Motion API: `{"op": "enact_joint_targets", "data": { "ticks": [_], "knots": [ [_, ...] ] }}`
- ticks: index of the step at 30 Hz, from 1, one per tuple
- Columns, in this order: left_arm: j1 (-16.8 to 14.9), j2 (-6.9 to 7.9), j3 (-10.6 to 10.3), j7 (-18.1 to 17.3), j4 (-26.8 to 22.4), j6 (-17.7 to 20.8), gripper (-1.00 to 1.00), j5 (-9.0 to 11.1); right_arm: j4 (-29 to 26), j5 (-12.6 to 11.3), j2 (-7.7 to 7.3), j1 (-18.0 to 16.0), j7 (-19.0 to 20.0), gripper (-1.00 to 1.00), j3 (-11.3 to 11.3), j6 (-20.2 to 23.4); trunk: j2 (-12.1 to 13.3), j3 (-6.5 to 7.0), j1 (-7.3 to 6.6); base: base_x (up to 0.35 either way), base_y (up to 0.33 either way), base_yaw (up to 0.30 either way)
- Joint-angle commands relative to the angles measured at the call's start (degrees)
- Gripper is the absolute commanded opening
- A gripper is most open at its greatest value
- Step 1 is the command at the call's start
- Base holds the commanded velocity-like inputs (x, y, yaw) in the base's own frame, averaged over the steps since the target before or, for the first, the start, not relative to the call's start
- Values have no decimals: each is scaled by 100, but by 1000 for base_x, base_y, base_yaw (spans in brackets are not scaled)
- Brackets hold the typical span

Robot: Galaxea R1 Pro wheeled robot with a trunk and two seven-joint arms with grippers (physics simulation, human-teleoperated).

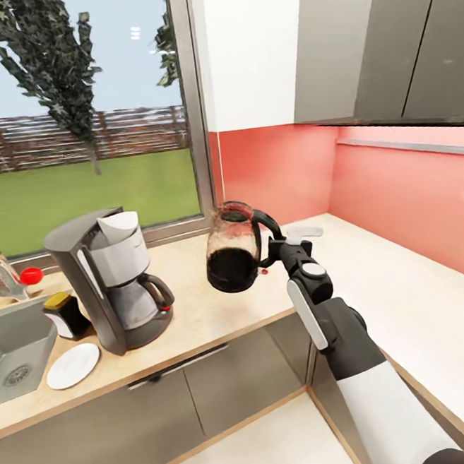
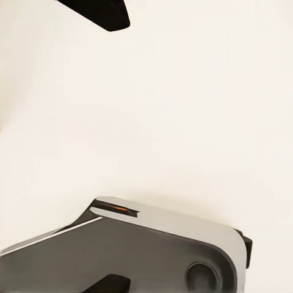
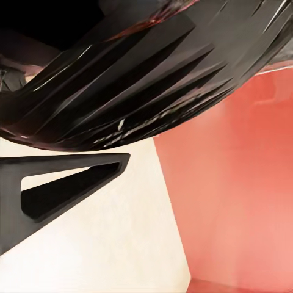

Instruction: Set up a coffee station on the kitchen countertop: keep the coffee maker on the countertop, move the bottle of coffee from the kitchen shelf to the counter next to the coffee maker, place a paper coffee filter on top of the coffee maker, put the saucer next to the coffee maker with the coffee cup on the saucer, and place the electric kettle next to the coffee maker.

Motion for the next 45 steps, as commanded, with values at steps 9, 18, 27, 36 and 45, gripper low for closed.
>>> {"op": "enact_joint_targets", "data": {
  "ticks": [9, 18, 27, 36, 45],
  "knots": [
    [0, -7, 21, 9, 8, -15, 100, -15, -89, -54, -4, -5, -55, -100, 8, 15, -11, -12, 3, 114, -5, 256],
    [0, -9, 19, 9, 13, -15, 100, -15, -48, -37, -42, -3, -57, -100, 6, 15, -11, -12, 3, 259, -79, 167],
    [0, -21, 16, 9, 77, -16, 100, -15, -35, -34, -82, 4, -64, -100, 8, 7, -11, -22, 3, 128, -38, 56],
    [0, -27, 21, 9, 80, -24, 100, -15, -20, -24, -83, 4, -63, -100, 8, 15, -11, -61, 3, 21, -7, 233],
    [15, -35, 34, 9, 79, -27, 100, -15, 53, -54, -182, 18, -18, -100, 67, -28, -11, -72, 3, 78, 0, 57]
  ]
}}
